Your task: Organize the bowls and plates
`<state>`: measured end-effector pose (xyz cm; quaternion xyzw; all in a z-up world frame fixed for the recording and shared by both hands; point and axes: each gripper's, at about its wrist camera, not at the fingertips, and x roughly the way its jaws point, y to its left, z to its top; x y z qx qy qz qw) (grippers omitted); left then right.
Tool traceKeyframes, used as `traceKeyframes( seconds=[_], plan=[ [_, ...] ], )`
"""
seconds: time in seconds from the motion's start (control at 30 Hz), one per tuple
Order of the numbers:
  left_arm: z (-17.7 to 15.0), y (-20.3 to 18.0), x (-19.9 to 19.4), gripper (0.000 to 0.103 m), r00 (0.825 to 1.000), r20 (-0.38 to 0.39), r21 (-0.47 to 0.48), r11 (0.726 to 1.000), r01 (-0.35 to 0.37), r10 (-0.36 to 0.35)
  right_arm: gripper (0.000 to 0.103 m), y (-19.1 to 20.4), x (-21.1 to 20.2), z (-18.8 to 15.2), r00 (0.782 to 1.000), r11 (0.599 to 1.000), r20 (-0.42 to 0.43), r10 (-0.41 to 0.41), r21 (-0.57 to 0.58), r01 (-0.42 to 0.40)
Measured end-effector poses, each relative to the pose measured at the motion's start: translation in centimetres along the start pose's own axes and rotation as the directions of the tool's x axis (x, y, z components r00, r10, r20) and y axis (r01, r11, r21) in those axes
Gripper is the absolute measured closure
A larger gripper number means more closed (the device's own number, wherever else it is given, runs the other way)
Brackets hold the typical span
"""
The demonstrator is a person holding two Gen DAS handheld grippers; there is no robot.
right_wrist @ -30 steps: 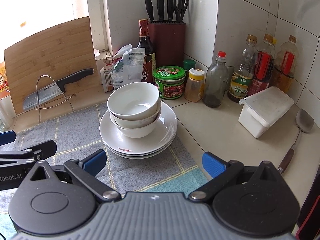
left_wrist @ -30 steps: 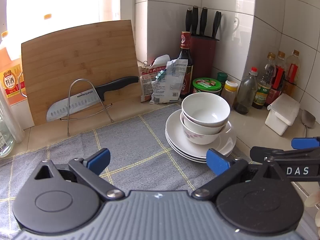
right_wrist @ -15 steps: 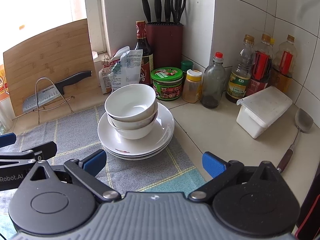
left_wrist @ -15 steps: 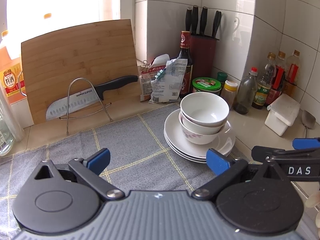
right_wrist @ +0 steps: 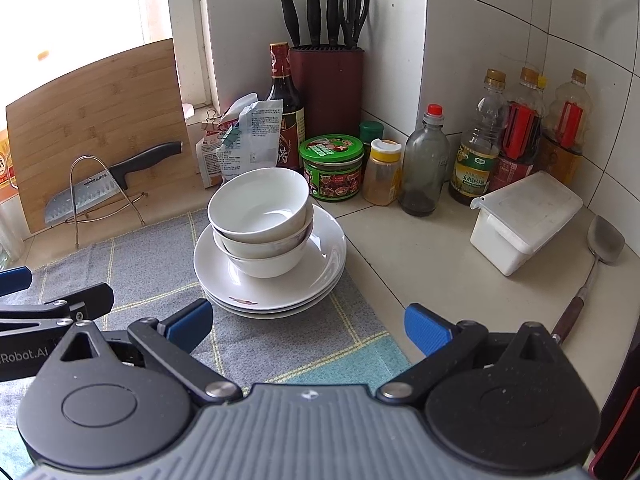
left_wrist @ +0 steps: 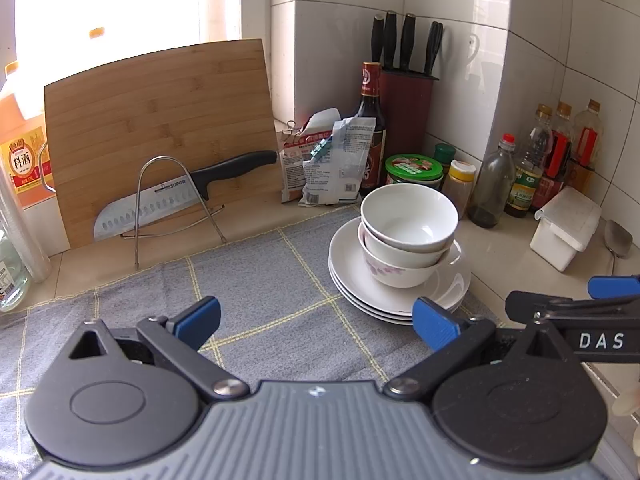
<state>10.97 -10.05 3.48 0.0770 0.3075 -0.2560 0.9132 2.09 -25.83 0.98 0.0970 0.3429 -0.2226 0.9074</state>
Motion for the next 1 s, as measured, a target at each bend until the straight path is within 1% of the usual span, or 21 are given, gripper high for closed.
traceKeyframes(
  seconds=[1.0],
  plan=[
    [-0.08,0.24,-0.26,0.001,1.000,-0.004,0.000,1.000,-0.003,0.003,0.000,0.06,-0.50,-0.08,1.000,1.000,0.003,-0.002,0.003,0.002]
  ],
)
